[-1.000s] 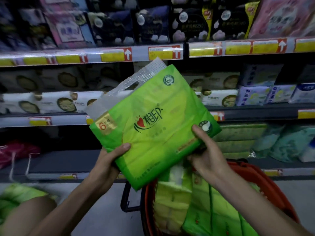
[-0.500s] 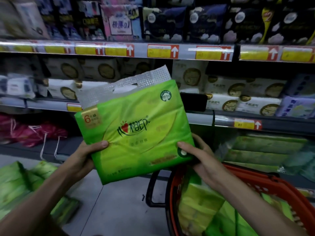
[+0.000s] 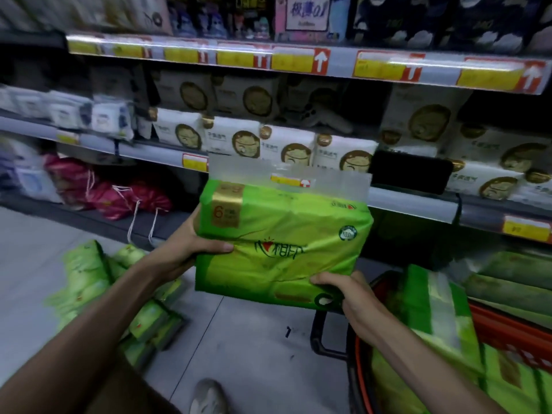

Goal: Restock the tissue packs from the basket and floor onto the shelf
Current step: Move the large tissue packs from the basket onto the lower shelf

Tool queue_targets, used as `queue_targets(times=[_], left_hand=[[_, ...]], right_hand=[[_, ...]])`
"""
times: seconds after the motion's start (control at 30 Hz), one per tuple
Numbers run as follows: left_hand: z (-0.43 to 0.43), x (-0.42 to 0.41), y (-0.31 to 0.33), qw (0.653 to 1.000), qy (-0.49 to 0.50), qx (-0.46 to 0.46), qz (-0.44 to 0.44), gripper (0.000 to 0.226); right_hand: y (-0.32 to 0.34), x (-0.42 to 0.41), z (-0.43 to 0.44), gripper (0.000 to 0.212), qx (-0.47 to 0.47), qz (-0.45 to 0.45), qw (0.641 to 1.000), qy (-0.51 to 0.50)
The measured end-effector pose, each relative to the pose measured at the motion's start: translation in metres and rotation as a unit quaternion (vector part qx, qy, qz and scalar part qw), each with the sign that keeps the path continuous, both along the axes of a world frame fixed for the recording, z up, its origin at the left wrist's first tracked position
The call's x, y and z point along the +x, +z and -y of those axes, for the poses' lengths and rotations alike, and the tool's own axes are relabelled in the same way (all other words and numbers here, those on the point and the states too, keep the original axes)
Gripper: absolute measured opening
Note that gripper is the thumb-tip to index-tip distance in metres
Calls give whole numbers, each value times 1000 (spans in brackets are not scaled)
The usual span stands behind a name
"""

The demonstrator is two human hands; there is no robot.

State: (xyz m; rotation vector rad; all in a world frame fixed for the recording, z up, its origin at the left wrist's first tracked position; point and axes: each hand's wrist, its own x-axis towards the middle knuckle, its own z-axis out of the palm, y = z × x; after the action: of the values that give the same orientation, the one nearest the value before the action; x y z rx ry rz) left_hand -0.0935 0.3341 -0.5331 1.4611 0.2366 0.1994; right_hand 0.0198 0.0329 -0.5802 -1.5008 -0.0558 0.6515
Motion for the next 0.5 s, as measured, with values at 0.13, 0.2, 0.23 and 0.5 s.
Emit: queue_targets(times=[0.13,0.2,0.23,0.5], left_hand=[[-33,0,-8,999,-12,36,-27,107],[-51,-4,-15,996,-8,75,-52,113],[-60,-6,-18,993,-1,98,-65,115],[-98,15,-61,982,-43,120,-143,111]], right_hand=[[-16,-7,-25,55,-9,8,1000,-1],[-22,-9,-41,47,-25,16,1000,-3],[-25,-9,-49,43,-34,21,999,-4],[-67,10,-97,50,-120,9,992,-29]])
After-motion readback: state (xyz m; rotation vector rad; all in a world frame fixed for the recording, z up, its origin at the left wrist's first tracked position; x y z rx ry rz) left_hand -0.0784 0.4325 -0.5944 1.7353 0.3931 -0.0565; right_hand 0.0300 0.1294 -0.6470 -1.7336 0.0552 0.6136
